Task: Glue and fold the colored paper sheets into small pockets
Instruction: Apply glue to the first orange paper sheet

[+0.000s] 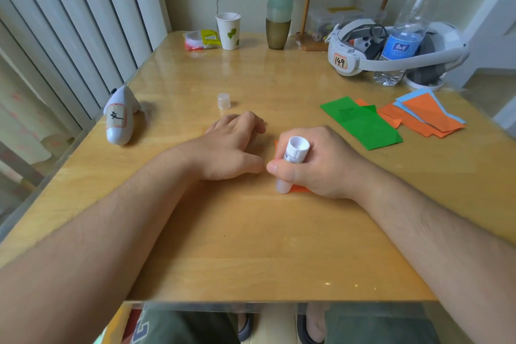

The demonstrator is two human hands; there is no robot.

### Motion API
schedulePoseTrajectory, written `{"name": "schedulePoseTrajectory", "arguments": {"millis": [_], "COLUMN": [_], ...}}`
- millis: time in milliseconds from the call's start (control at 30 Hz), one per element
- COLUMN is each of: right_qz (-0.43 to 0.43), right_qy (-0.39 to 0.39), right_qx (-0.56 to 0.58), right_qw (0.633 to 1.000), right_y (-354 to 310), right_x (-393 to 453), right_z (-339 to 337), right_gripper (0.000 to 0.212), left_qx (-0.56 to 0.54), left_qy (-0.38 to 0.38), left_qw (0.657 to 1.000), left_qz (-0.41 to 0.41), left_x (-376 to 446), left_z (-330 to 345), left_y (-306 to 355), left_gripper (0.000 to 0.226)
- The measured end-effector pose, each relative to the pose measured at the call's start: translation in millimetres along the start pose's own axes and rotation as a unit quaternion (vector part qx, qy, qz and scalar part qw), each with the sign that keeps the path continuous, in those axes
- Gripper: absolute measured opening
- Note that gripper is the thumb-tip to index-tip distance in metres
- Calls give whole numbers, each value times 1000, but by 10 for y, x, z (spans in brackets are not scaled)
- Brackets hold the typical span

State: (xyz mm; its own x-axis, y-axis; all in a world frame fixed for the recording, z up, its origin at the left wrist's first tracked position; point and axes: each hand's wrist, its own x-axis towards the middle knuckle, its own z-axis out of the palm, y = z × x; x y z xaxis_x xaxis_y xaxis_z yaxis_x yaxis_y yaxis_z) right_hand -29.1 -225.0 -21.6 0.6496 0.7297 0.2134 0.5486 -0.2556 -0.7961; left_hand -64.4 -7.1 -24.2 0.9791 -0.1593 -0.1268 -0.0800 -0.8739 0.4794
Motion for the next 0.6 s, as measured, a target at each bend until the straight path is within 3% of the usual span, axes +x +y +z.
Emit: {"name": "schedulePoseTrajectory", "arguments": {"millis": [133, 233, 600], "right_qz": [-11, -2, 11], "right_qy": [79, 112, 53], "right_qx": [83, 47, -45], "right_qw": [993, 993, 997], "right_y": [20, 82, 58], "right_x": [48, 71, 40], "right_z": [-32, -91, -22], "right_gripper": [34, 36, 26], "left_qx": [0, -4, 3], "left_qy": [2, -1, 7], "left_qw": [1000, 1000, 1000], "left_qz": [4, -1, -7], "left_x": [-7, -12, 21], "left_z": [-6, -3, 21], "left_y": [19, 30, 19], "left_gripper": [59, 61, 49]}}
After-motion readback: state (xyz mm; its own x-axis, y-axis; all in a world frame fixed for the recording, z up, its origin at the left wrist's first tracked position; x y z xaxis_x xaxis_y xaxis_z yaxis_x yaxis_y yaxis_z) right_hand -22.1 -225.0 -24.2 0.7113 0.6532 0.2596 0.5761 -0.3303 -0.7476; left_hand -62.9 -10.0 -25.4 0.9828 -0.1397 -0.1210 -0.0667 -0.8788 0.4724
